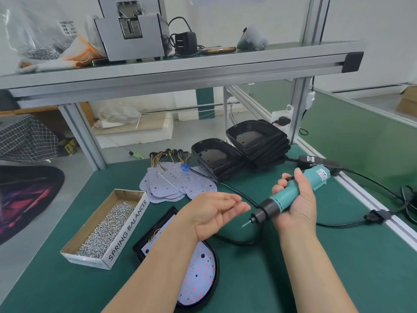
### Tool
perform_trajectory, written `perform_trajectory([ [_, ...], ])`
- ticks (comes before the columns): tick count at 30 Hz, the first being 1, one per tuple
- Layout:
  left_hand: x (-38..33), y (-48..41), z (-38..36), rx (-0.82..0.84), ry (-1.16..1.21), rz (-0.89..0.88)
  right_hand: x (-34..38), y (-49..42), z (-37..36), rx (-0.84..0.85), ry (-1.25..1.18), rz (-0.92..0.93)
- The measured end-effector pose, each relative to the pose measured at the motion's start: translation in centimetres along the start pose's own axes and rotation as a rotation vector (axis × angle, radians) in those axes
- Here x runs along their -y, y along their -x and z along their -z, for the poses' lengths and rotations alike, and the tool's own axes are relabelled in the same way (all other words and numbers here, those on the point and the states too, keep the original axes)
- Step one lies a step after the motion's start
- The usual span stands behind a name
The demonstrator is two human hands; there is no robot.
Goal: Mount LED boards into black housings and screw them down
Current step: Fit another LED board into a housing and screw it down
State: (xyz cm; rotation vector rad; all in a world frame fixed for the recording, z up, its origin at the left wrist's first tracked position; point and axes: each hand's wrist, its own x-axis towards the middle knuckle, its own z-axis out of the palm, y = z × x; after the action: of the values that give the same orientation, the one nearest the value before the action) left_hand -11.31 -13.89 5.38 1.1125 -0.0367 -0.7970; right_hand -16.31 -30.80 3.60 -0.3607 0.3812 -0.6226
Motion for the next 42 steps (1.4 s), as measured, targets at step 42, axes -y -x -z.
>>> perform_trajectory([
  [42,0.0,1.6,2.1,-0.246,-0.577,-0.296,-2.4,0.3,-4.9,-0.119,0.313,0.349],
])
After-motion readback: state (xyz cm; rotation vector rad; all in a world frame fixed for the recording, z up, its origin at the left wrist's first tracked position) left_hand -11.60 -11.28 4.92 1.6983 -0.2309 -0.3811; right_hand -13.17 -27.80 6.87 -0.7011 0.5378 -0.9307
